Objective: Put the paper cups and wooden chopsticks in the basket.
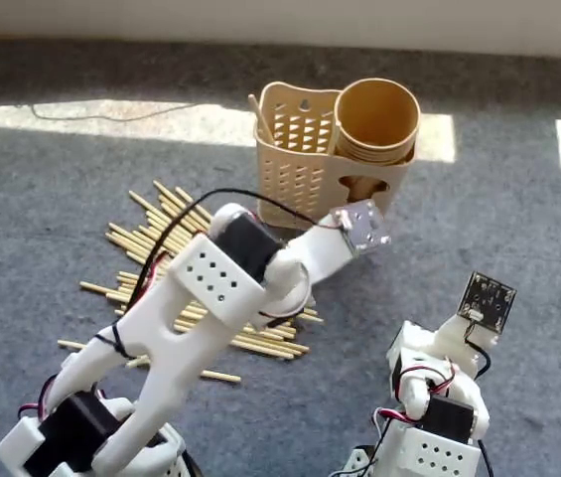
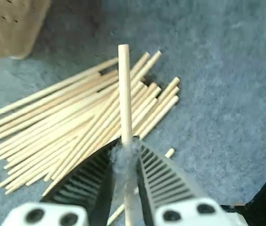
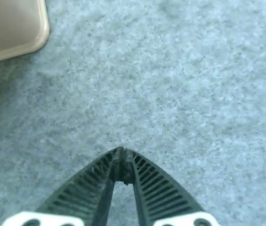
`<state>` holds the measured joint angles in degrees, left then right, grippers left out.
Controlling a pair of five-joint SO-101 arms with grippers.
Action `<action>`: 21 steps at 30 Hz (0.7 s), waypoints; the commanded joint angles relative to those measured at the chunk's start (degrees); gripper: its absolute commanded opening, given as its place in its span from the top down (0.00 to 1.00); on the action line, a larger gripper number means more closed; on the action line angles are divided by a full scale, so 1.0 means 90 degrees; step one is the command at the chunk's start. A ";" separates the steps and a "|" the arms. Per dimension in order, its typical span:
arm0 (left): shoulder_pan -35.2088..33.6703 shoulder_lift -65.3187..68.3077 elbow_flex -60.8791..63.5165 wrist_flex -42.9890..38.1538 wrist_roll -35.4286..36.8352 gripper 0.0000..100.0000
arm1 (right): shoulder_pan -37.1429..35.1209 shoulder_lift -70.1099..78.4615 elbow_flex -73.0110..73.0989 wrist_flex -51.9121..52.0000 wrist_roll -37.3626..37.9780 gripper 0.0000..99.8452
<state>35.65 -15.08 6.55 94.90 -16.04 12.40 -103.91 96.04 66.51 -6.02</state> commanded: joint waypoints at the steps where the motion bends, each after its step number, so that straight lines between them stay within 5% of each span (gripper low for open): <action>1: -0.0073 -0.0083 -0.1646 0.0176 0.0010 0.99 | 0.0063 -0.0034 0.0620 -0.0151 -0.0039 0.99; 13: -0.0181 -0.0073 -0.4107 -0.0664 0.0049 0.99 | 0.0063 -0.0034 0.0620 -0.0151 -0.0039 0.99; 21: -0.0737 -0.0073 -0.4459 -0.1729 0.1231 0.99 | 0.0063 -0.0034 0.0620 -0.0151 -0.0039 0.99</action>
<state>30.99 -15.08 -30.99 83.47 -8.48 12.40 -103.91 96.04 66.51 -6.02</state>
